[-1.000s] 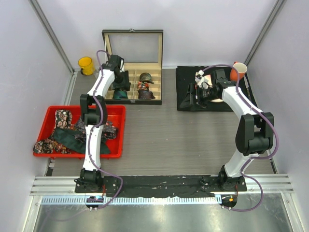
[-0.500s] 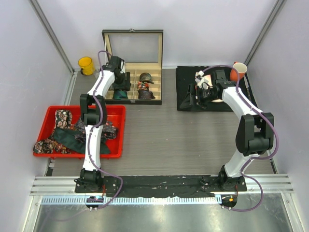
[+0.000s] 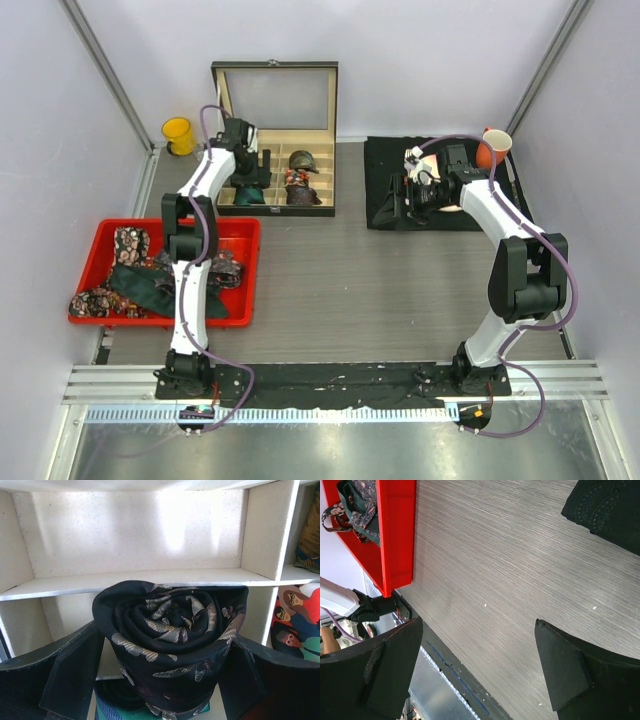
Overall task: Roll the ties
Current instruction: Place the tie in the storage box.
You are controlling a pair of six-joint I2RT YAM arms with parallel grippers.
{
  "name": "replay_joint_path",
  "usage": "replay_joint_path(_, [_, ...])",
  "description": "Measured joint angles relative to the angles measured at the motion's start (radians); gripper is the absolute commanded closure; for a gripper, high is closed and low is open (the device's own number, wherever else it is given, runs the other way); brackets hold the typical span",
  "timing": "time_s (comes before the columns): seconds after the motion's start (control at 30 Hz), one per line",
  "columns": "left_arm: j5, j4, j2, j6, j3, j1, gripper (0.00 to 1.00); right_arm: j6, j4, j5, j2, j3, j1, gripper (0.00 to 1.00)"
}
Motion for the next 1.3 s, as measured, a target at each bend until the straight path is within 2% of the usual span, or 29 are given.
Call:
replay_joint_path(0.3, [0.029, 0.069, -0.053, 0.013, -0.087, 0.002, 0.08, 0.0, 0.0, -0.001, 0.0, -0.003, 0.0, 0.01])
replay_joint_path(0.37, [0.039, 0.089, -0.071, 0.016, -0.114, 0.003, 0.02, 0.0, 0.0, -0.001, 0.0, -0.003, 0.0, 0.0])
replay_joint_path(0.53, [0.075, 0.12, -0.1, 0.025, -0.157, 0.007, 0.0, 0.0, 0.0, -0.001, 0.0, -0.003, 0.0, 0.0])
replay_joint_path(0.83, [0.139, 0.111, -0.102, 0.035, -0.148, 0.009, 0.0, 0.0, -0.002, -0.002, 0.0, -0.003, -0.001, 0.01])
replay_joint_path(1.07, [0.154, 0.196, -0.161, 0.032, -0.248, 0.009, 0.0, 0.0, -0.003, -0.007, 0.0, -0.003, -0.001, 0.0])
replay_joint_path(1.23, [0.152, 0.217, -0.166, 0.031, -0.257, 0.009, 0.05, 0.0, -0.004, -0.011, 0.0, -0.003, -0.002, 0.01])
replay_joint_path(1.3, [0.151, 0.231, -0.166, 0.031, -0.264, 0.009, 0.1, 0.0, -0.004, -0.013, 0.0, -0.003, -0.003, 0.01])
